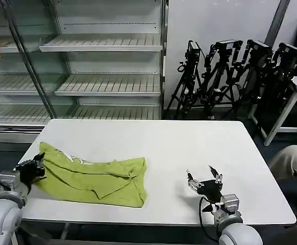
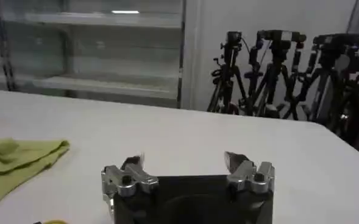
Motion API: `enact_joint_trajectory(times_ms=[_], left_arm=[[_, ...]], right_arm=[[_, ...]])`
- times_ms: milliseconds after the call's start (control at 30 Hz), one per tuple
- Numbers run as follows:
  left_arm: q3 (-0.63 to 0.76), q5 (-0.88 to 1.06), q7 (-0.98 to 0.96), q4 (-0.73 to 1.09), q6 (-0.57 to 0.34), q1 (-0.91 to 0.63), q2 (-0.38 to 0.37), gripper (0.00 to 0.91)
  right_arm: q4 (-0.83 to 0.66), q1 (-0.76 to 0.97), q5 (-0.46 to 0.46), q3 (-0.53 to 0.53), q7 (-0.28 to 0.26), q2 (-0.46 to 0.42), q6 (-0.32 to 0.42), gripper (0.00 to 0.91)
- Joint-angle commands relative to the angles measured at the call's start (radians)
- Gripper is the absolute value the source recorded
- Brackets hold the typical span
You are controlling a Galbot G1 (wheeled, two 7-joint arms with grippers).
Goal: Fold and organize the clothes.
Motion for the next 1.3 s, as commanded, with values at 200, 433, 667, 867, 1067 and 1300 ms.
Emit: enact_joint_trajectory(times_ms=[200,433,667,867,1067,1300], left_arm=[[0.415,0.135,0.036,-0.216,0.004,-0.037,-0.146,0.01],[0.514,0.175,0.041,-0.162,0.005,-0.063,-0.187,0.01],[0.552,0.172,0.035,-0.137,0.005,-0.088,-0.209,0.02],[0.579,0.136,0.018,-0.108,0.006,-0.131,-0.225,0.02],[0.591,0.116,-0.005,-0.074,0.006,-0.164,-0.239,0.02],[0.604,0.076,-0.033,-0.075,0.006,-0.172,-0.245,0.907]], right_arm=[[0.01,-0.014,-0.012,0.014,0.002,0.002,0.007,0.907],[0.014,-0.024,-0.012,0.027,0.002,0.001,0.011,0.907],[0.005,-0.017,-0.015,0.018,0.003,0.009,0.013,0.907],[0.01,-0.016,-0.018,0.015,0.004,0.011,0.008,0.907],[0.013,-0.019,-0.025,0.01,0.004,0.016,0.007,0.907],[0.011,-0.017,-0.031,0.007,0.003,0.021,0.005,0.907]])
